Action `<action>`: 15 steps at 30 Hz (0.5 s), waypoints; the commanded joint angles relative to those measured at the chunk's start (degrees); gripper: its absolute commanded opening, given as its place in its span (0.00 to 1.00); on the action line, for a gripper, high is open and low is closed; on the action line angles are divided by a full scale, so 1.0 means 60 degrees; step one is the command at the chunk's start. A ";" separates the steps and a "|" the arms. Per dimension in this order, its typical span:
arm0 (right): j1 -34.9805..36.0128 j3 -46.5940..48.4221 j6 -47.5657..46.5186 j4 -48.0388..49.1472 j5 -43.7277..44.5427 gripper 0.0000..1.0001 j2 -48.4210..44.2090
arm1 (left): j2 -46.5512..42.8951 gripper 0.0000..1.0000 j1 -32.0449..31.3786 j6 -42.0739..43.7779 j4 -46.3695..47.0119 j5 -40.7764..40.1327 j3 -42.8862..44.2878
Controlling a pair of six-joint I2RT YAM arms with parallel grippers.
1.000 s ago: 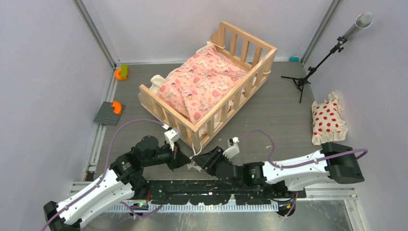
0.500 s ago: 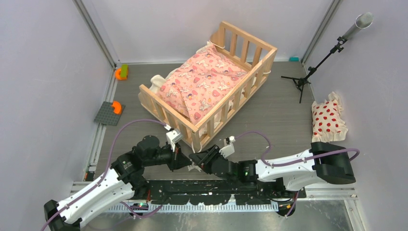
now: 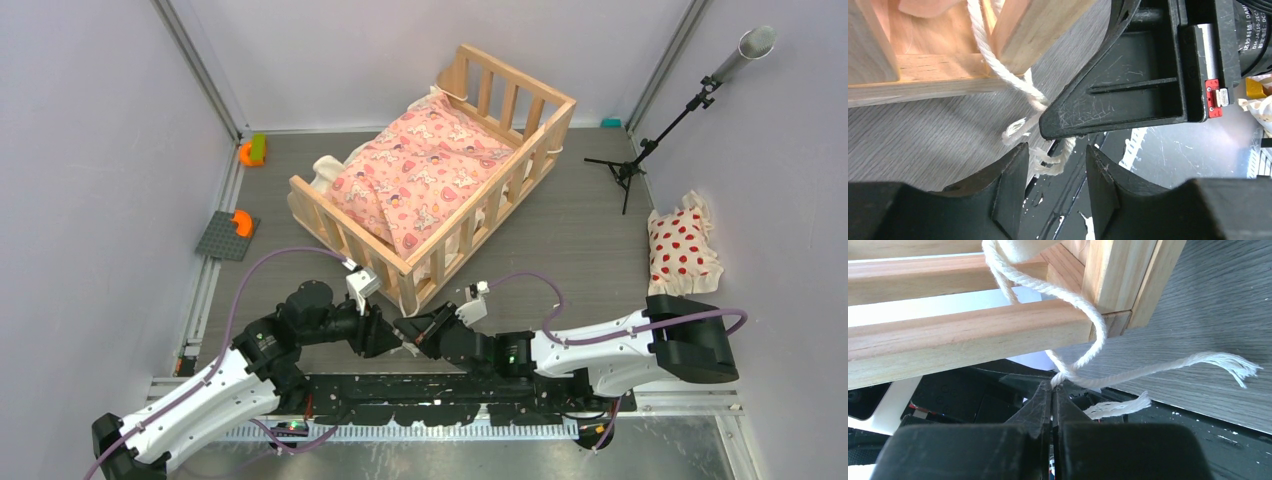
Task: Set up the pet bed
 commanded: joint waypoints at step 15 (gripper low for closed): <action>-0.0032 0.0110 0.0045 0.0541 0.0309 0.01 -0.0263 | 0.0076 0.34 -0.0114 0.0173 0.0931 0.0003 -0.0272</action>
